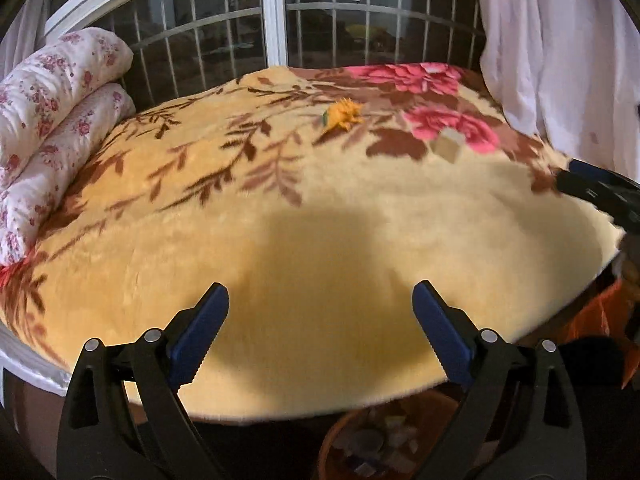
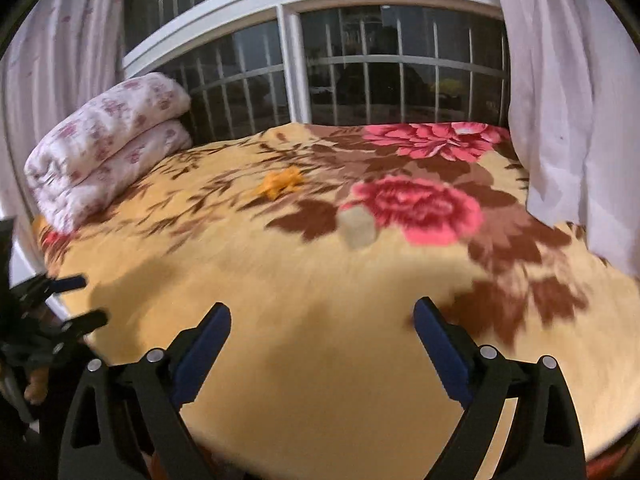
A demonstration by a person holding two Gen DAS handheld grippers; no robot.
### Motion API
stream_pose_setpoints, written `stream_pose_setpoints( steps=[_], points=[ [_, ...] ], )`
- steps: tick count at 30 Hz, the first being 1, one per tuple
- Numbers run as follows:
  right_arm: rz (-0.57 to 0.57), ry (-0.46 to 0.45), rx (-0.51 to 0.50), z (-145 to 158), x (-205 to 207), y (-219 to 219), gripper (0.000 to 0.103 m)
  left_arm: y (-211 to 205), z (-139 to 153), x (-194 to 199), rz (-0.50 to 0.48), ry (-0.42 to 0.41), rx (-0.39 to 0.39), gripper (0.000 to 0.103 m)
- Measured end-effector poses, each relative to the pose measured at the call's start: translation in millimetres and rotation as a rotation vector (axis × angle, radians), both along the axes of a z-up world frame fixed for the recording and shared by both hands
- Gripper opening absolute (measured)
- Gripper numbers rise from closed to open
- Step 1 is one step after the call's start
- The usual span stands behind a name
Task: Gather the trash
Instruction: 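Grasp the beige wooden block with the right tool while the left tool grasps the orange dinosaur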
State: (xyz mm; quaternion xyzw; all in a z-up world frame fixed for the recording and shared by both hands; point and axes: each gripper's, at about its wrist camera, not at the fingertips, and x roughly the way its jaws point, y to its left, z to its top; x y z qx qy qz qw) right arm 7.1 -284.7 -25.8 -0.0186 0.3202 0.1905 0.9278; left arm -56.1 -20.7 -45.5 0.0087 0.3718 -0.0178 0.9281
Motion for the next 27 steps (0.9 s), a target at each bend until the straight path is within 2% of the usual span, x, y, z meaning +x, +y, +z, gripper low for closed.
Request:
stream_pose_setpoints(
  steps=[6, 9, 12, 13, 16, 18, 20, 21, 22, 27],
  points=[
    [0.006, 0.069, -0.02, -12.7, 86.8, 12.0, 0.091, -2.3, -4.2, 29.1, -0.003, 0.036, -0.011, 0.091],
    [0.012, 0.138, -0.049, -25.9, 125.4, 22.9, 0.091, -2.5, -8.0, 36.8, -0.006, 0.045, -0.021, 0.091],
    [0.022, 0.225, -0.093, -40.0, 160.0, 36.0, 0.083, -2.0, -12.8, 42.9, -0.013, 0.061, -0.04, 0.091],
    [0.02, 0.242, -0.119, -43.1, 169.1, 39.9, 0.076, -2.0, -14.0, 43.3, -0.015, 0.064, -0.044, 0.091],
    [0.011, 0.275, -0.169, -52.0, 186.2, 47.0, 0.062, -3.0, -16.7, 46.1, -0.019, 0.073, -0.053, 0.091],
    [0.016, 0.322, -0.179, -63.8, 193.2, 48.6, 0.058, -3.1, -17.4, 47.5, -0.019, 0.075, -0.056, 0.091],
    [0.012, 0.313, -0.193, -69.2, 190.9, 49.9, 0.054, -3.6, -17.1, 47.7, -0.022, 0.074, -0.057, 0.091],
    [0.009, 0.304, -0.197, -68.8, 188.6, 50.3, 0.043, -3.8, -17.0, 47.6, -0.023, 0.072, -0.054, 0.091],
    [-0.006, 0.29, -0.212, -67.4, 185.5, 50.7, 0.035, -4.3, -17.0, 48.1, -0.025, 0.071, -0.051, 0.091],
    [-0.042, 0.257, -0.197, -60.6, 175.0, 47.5, 0.035, -5.9, -14.2, 52.6, -0.033, 0.07, -0.051, 0.091]
  ],
)
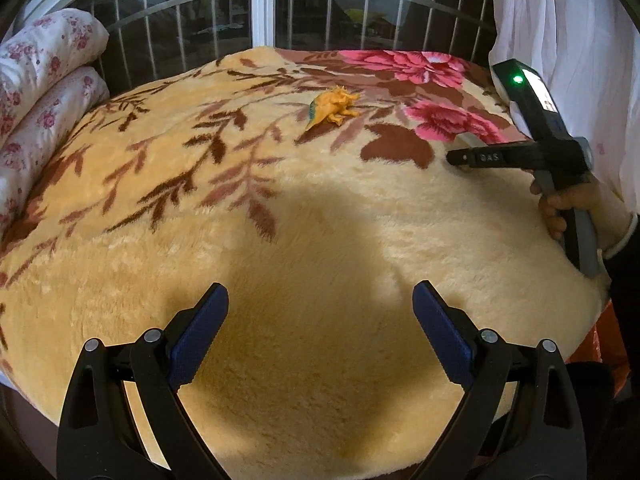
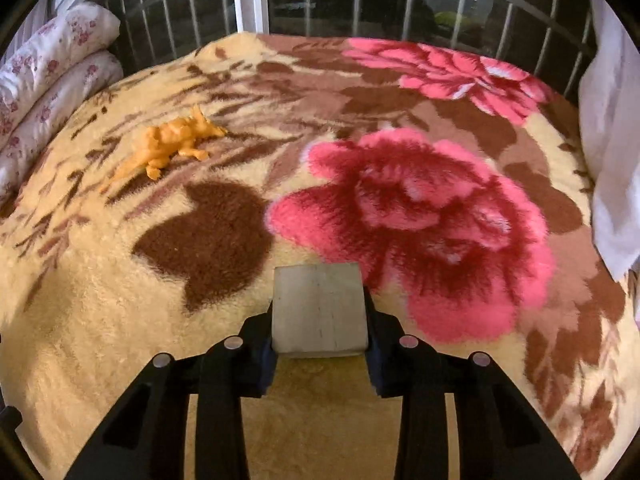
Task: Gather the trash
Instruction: 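Grasp the beige wooden block with the right tool while the left tool grasps the orange dinosaur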
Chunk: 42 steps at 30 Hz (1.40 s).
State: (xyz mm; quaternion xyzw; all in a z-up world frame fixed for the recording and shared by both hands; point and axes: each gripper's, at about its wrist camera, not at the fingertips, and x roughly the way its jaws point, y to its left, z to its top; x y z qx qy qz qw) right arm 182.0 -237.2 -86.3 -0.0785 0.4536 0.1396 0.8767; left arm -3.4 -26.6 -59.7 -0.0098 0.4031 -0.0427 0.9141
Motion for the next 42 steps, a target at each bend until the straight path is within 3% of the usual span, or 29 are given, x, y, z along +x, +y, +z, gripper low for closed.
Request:
stream_pose_setpoints(
  steps=[5, 8, 15, 19, 24, 32, 34, 35, 36, 38, 42],
  points=[
    [-0.07, -0.039, 0.168, 24.0, -26.8, -26.4, 0.035, -7.2, 12.7, 28.3, -0.032, -0.003, 0.03, 0.091],
    [-0.104, -0.07, 0.226, 29.2, -51.7, -39.4, 0.035, -17.0, 20.1, 58.7, -0.072, -0.017, 0.086, 0.091],
    [-0.168, -0.086, 0.305, 8.9, -79.0, -57.6, 0.035, -32.6, 21.8, 149.9, -0.166, -0.03, 0.179, 0.091],
    [-0.196, -0.044, 0.377, -1.5, -71.7, -69.3, 0.035, -27.8, 15.0, 195.1, -0.17, 0.015, 0.147, 0.091],
    [-0.19, -0.063, 0.388, -1.2, -74.6, -68.9, 0.035, -21.8, 3.7, 231.5, -0.157, 0.035, 0.119, 0.091],
    [-0.18, -0.063, 0.387, -2.0, -73.3, -68.1, 0.035, -35.9, -19.9, 268.7, -0.166, 0.03, 0.192, 0.091],
    [-0.179, -0.061, 0.39, -2.5, -72.9, -68.3, 0.035, -31.0, -26.8, 273.8, -0.146, 0.041, 0.144, 0.091],
    [-0.177, -0.06, 0.392, -2.8, -72.5, -68.4, 0.035, -29.3, -26.5, 273.5, -0.144, 0.039, 0.133, 0.087],
    [-0.176, -0.057, 0.395, -3.2, -71.9, -68.7, 0.035, -28.6, -25.4, 271.9, -0.147, 0.035, 0.126, 0.073],
    [-0.176, -0.054, 0.398, -3.8, -71.5, -68.8, 0.035, -32.6, -22.6, 265.6, -0.165, 0.028, 0.117, 0.057],
    [-0.18, -0.054, 0.4, -3.6, -72.1, -68.9, 0.035, -51.9, -20.0, 250.0, -0.132, -0.033, 0.25, 0.056]
  ],
)
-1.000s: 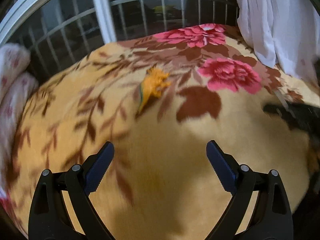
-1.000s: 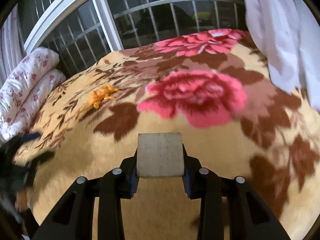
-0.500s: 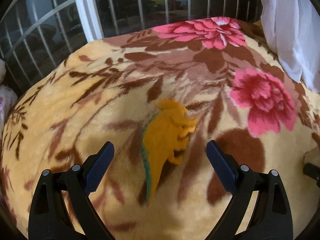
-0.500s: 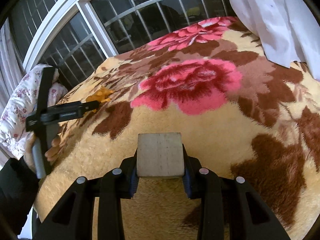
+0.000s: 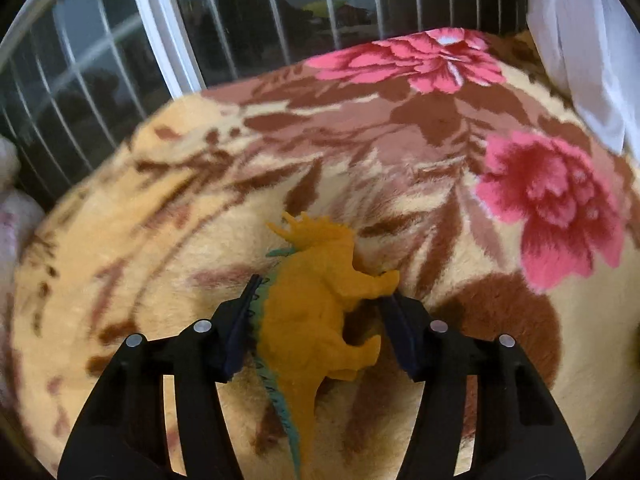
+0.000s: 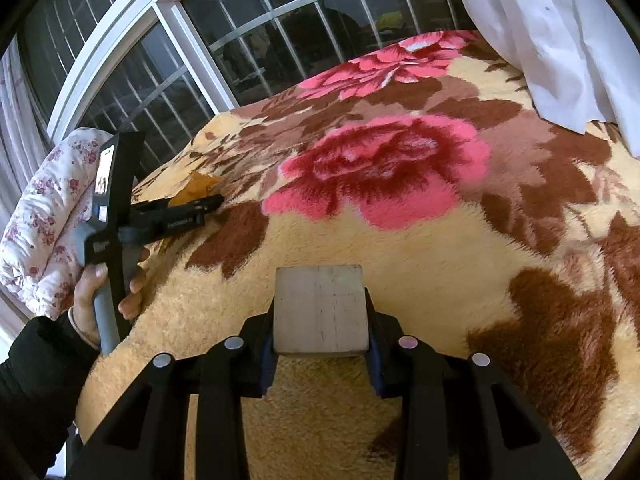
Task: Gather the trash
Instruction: 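Grasp the beige wooden block with the right tool while the left tool grasps the orange dinosaur, then carry the block and dinosaur over the orange bucket and open both tools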
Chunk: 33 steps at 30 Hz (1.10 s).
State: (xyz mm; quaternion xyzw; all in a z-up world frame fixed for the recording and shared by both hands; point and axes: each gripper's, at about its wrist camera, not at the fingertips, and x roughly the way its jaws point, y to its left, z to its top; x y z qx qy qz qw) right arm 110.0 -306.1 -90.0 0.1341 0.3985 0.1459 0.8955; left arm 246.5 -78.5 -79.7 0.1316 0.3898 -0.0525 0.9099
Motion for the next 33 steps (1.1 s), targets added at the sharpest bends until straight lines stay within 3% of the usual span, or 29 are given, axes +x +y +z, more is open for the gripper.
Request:
stream_pose_setpoints(
  steps=[9, 15, 20, 25, 33],
  points=[
    [0.002, -0.002, 0.021, -0.3, -0.4, -1.2, 0.035, 4.7, 26.1, -39.1, 0.101, -0.056, 0.004, 0.056],
    [-0.004, 0.0, 0.036, 0.0, -0.9, -3.4, 0.035, -0.7, 45.7, -96.4, 0.117, -0.097, 0.025, 0.056],
    [-0.045, -0.023, -0.018, 8.8, -10.4, 0.1, 0.035, -4.3, 59.8, -153.4, 0.105, -0.124, 0.008, 0.056],
    [-0.021, -0.106, -0.03, 36.9, -58.9, 18.2, 0.035, 3.4, 72.4, -216.3, 0.1, -0.143, -0.059, 0.056],
    [0.163, -0.212, -0.134, 63.4, -168.4, 72.8, 0.035, 14.4, 66.6, -308.6, 0.071, -0.135, -0.113, 0.056]
  ],
)
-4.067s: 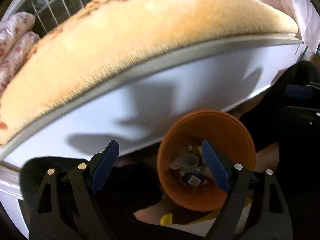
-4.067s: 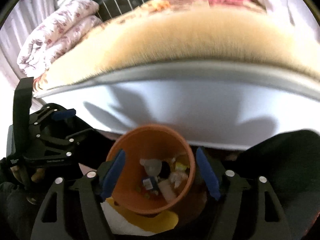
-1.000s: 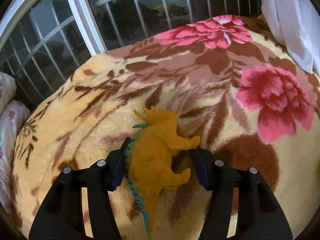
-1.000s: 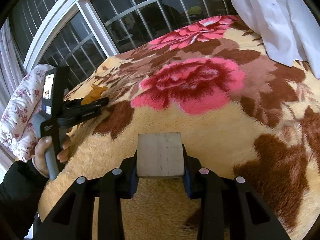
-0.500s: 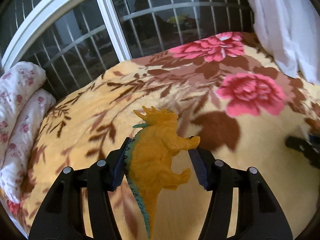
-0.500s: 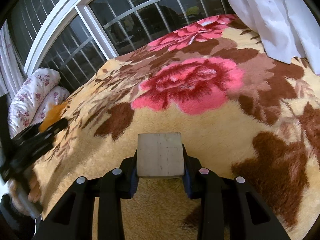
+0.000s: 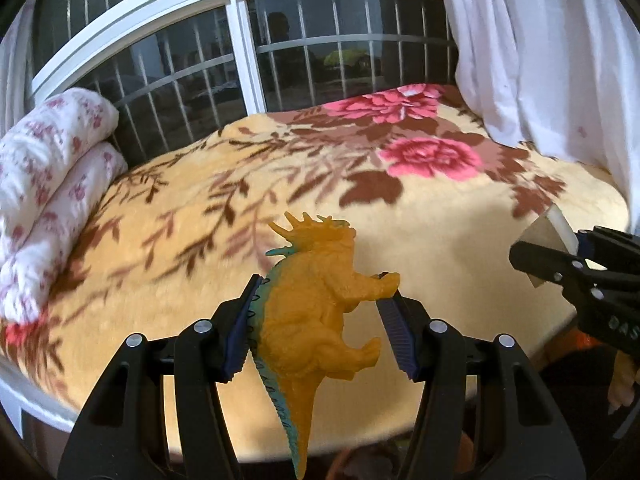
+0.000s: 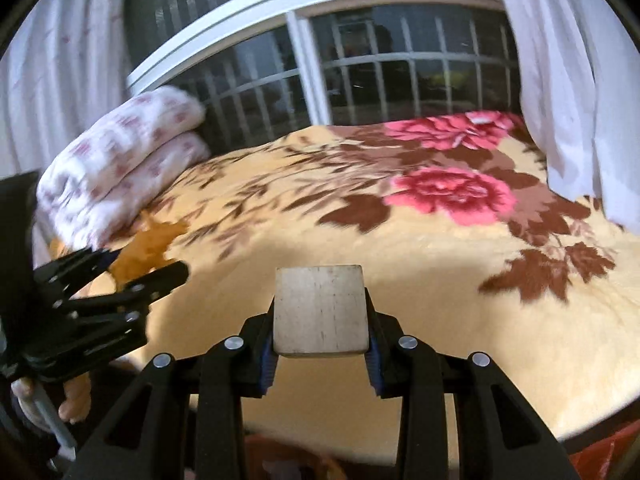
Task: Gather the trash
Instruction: 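Carry the block and dinosaur over the orange bucket and open both tools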
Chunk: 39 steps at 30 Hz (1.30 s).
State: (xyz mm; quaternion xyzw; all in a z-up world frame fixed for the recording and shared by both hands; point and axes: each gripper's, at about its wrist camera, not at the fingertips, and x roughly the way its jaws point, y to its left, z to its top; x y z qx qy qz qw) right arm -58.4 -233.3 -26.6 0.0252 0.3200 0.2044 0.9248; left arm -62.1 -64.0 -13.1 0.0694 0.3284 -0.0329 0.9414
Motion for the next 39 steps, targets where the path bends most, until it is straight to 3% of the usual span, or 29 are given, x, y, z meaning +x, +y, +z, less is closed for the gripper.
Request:
stream_pose_setpoints(
  steps=[6, 9, 13, 17, 19, 26, 33, 35, 36, 38, 39],
  points=[
    [0.048, 0.046, -0.041, -11.4, -68.0, 7.3, 0.035, 11.8, -24.4, -55.2, -0.013, 0.066, -0.048, 0.056],
    [0.078, 0.108, -0.073, -34.7, -94.0, 12.8, 0.035, 11.6, -52.3, -81.2, -0.049, 0.137, -0.02, 0.056],
    [0.116, 0.238, -0.13, -90.7, -118.2, 25.5, 0.035, 9.0, -115.5, -103.5, -0.087, 0.321, -0.004, 0.056],
    [0.073, 0.383, -0.173, -147.4, -113.6, 30.2, 0.035, 11.4, -172.2, -89.8, -0.062, 0.523, -0.032, 0.056],
    [0.056, 0.458, -0.188, -166.5, -104.7, 32.3, 0.035, 14.6, -188.6, -78.5, -0.044, 0.579, -0.037, 0.056],
    [0.07, 0.625, -0.241, -209.7, -81.2, 48.4, 0.035, 7.6, -236.1, -52.1, -0.026, 0.708, 0.001, 0.056],
    [0.083, 0.741, -0.262, -239.0, -71.0, 50.5, 0.036, 15.2, -261.6, -47.2, -0.009, 0.795, -0.009, 0.056],
    [0.086, 0.753, -0.267, -240.9, -69.0, 53.9, 0.046, 15.3, -263.4, -46.6, -0.007, 0.803, -0.006, 0.058],
    [0.084, 0.756, -0.27, -241.1, -68.1, 54.0, 0.063, 14.7, -264.0, -46.3, -0.007, 0.806, -0.005, 0.066],
    [0.061, 0.73, -0.272, -236.7, -68.2, 53.6, 0.068, 14.1, -264.5, -46.0, 0.001, 0.813, 0.018, 0.084],
    [0.057, 0.725, -0.26, -234.4, -67.9, 52.5, 0.068, 15.3, -263.3, -46.9, 0.003, 0.812, 0.026, 0.086]
  ],
)
